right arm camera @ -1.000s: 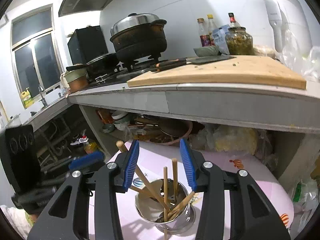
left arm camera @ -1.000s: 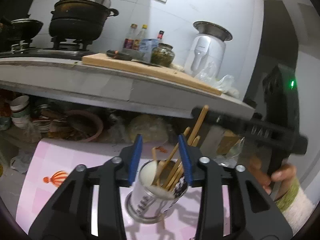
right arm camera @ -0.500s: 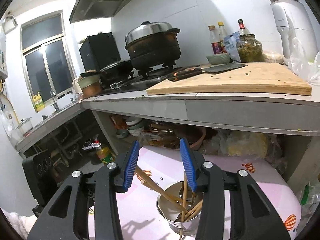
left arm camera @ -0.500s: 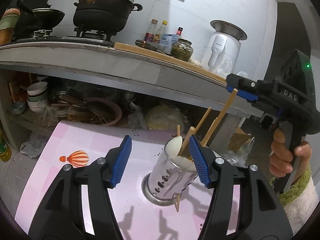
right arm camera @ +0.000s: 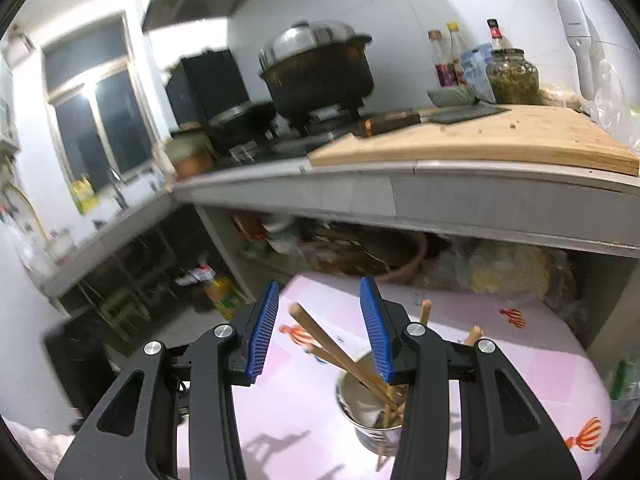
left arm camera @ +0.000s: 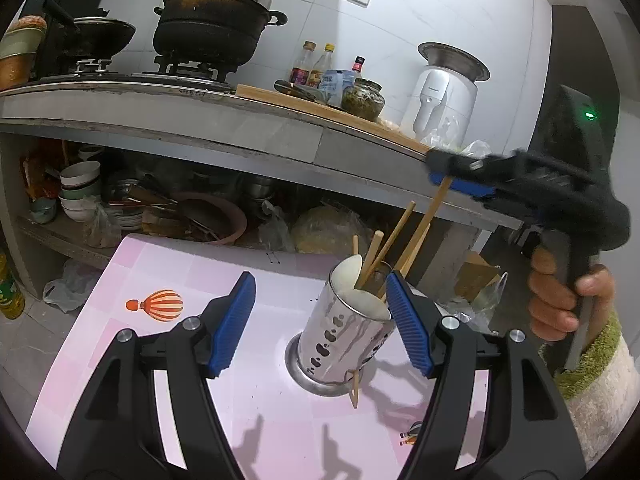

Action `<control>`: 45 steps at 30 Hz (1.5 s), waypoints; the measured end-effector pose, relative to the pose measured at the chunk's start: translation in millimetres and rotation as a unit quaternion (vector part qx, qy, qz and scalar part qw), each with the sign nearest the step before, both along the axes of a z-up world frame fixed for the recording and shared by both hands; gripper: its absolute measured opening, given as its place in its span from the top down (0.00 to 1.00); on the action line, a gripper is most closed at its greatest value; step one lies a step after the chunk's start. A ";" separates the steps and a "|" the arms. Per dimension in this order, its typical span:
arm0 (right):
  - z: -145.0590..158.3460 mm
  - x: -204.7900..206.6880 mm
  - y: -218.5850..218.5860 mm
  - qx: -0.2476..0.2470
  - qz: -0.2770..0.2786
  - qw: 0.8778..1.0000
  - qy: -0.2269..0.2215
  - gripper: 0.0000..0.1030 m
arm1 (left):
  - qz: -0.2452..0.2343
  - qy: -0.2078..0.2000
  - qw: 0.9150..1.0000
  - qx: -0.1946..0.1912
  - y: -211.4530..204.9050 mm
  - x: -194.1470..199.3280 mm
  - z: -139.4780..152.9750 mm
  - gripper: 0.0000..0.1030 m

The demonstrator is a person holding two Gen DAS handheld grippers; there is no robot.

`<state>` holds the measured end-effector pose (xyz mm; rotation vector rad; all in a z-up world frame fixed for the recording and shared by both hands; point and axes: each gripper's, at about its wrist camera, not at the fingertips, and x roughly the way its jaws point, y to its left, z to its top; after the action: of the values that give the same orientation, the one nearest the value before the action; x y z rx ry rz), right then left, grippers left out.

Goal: Organize utensils
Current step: 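Withdraw both open tools up and back from the steel holder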

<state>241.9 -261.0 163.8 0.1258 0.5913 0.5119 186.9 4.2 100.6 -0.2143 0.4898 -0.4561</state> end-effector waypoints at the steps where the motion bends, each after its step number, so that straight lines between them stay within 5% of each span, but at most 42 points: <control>1: -2.9 1.9 5.2 -0.018 -0.008 1.000 -0.001 0.65 | -0.001 0.001 1.000 0.000 0.2 -0.9 -0.3 0.38; 2: -5.1 3.0 8.9 -0.031 -0.012 0.999 0.001 0.72 | -0.001 0.001 1.000 0.000 0.1 -1.2 -0.7 0.38; 3: -6.6 3.3 11.6 -0.042 -0.018 0.999 0.001 0.89 | -0.001 0.001 1.000 0.001 0.3 -3.3 -1.6 0.38; 16: 43.1 -31.2 31.2 -0.110 -0.052 0.984 -0.130 0.94 | 0.003 0.002 1.000 -0.002 3.5 -4.5 -4.6 0.38; 27: 17.3 -7.7 16.5 -0.066 -0.046 0.995 -0.066 0.94 | 0.010 0.007 1.000 0.000 5.6 -1.4 -5.9 0.38; 45: -55.9 1.5 30.1 -0.103 -0.033 0.994 -0.004 0.92 | 0.012 0.013 1.000 0.007 2.7 -3.5 -10.7 0.37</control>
<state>243.4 -230.9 107.9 -0.0523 0.6266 0.3846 183.3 6.9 89.9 -0.2133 0.5143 -0.4271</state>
